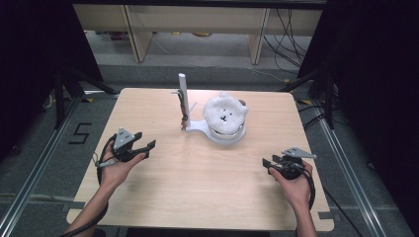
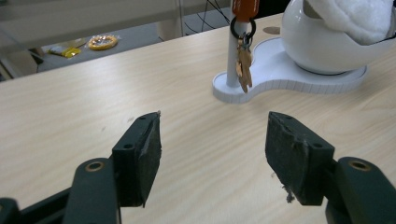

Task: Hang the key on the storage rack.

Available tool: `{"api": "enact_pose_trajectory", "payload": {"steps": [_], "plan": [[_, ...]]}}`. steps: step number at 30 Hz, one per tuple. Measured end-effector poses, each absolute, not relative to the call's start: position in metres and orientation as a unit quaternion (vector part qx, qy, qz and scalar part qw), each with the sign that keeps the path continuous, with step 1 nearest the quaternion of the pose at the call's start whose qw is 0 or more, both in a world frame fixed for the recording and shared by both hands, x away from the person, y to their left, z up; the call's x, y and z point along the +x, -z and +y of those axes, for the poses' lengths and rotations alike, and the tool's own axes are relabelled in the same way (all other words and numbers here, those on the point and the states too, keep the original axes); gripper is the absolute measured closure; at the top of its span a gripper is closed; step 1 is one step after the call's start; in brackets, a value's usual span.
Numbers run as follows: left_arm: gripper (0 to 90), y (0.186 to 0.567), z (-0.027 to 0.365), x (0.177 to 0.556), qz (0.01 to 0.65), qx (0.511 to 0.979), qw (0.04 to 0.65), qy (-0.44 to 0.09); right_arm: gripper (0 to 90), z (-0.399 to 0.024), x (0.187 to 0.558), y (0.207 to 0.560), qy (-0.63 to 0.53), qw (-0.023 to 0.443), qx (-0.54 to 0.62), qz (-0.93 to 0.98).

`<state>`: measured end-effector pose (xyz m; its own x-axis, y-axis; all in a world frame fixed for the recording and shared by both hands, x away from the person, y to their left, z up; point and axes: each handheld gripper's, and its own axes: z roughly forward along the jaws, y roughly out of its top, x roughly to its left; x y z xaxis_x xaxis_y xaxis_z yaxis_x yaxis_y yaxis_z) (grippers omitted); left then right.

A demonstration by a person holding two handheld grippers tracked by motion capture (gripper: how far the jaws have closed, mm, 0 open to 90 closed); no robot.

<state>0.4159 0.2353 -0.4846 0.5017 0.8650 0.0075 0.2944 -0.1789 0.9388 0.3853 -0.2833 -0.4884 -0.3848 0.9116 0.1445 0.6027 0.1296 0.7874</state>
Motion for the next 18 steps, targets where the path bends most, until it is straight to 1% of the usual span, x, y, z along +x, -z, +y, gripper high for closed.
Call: {"api": "enact_pose_trajectory", "payload": {"steps": [3,5,6,9,11,15,16,18], "plan": [[34.2,0.494,0.242,0.402,0.419,0.701,0.497,-0.293,52.0,-0.282,0.384,0.488,-0.402,0.18,0.53,0.724],[33.6,0.501,0.246,0.394,0.426,0.694,0.5,-0.296,51.9,-0.283,0.383,0.489,-0.406,0.183,0.528,0.723],[33.5,0.503,0.247,0.39,0.427,0.692,0.501,-0.297,51.9,-0.283,0.384,0.49,-0.402,0.199,0.525,0.723],[33.5,0.51,0.248,0.382,0.428,0.684,0.508,-0.301,51.9,-0.285,0.385,0.491,-0.407,0.193,0.513,0.731],[33.5,0.513,0.248,0.379,0.426,0.676,0.519,-0.303,51.9,-0.285,0.386,0.493,-0.414,0.199,0.509,0.728],[33.5,0.518,0.247,0.373,0.424,0.677,0.515,-0.309,51.7,-0.283,0.383,0.494,-0.418,0.192,0.521,0.719],[33.5,0.519,0.247,0.373,0.424,0.676,0.517,-0.309,51.7,-0.285,0.385,0.495,-0.411,0.205,0.509,0.728],[33.6,0.522,0.248,0.373,0.423,0.674,0.521,-0.31,51.6,-0.286,0.384,0.496,-0.419,0.2,0.509,0.725]]}}
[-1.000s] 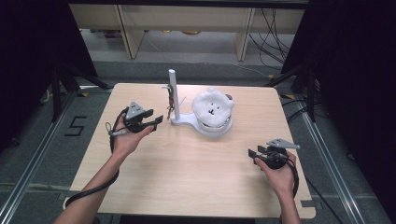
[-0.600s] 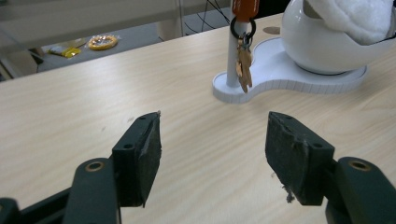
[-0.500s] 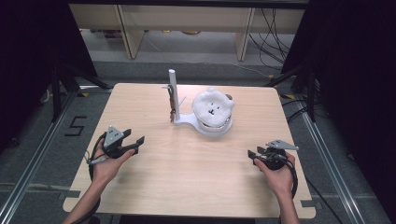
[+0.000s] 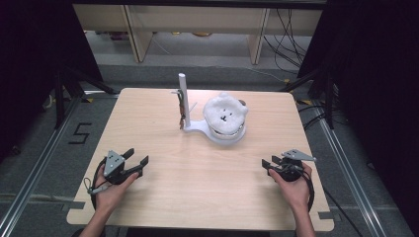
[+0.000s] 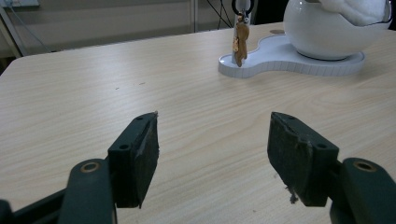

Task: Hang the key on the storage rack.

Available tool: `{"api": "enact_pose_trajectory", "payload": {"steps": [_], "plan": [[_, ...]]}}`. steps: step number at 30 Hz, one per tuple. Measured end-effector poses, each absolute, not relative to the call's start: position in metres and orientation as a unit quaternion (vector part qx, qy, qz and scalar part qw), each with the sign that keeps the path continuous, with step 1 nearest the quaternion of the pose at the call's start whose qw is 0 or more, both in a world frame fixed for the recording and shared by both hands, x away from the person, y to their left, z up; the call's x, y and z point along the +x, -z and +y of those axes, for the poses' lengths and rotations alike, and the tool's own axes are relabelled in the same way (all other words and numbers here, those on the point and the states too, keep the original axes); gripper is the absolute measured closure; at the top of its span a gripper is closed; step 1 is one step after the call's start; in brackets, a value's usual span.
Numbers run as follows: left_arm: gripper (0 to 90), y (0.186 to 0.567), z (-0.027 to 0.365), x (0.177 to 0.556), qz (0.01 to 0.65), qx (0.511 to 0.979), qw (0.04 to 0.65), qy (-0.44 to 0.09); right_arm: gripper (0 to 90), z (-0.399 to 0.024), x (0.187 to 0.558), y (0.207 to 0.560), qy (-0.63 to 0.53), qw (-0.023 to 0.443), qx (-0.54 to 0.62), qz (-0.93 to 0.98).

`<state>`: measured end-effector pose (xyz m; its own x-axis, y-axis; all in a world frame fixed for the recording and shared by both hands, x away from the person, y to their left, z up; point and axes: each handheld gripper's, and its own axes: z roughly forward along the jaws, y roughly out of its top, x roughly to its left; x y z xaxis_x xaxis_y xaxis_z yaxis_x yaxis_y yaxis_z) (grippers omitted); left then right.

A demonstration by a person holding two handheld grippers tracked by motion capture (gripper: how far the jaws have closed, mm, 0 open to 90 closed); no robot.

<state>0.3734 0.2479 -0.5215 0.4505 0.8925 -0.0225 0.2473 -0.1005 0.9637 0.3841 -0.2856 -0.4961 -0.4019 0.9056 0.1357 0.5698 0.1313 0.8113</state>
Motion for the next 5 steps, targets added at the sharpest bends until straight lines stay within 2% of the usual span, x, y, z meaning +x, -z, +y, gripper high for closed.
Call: {"api": "enact_pose_trajectory", "payload": {"steps": [5], "plan": [[33.5,0.5229,0.2481,0.372,0.43,0.672,0.516,-0.311,50.9,-0.2825,0.3799,0.4978,-0.431,0.193,0.527,0.706]]}}
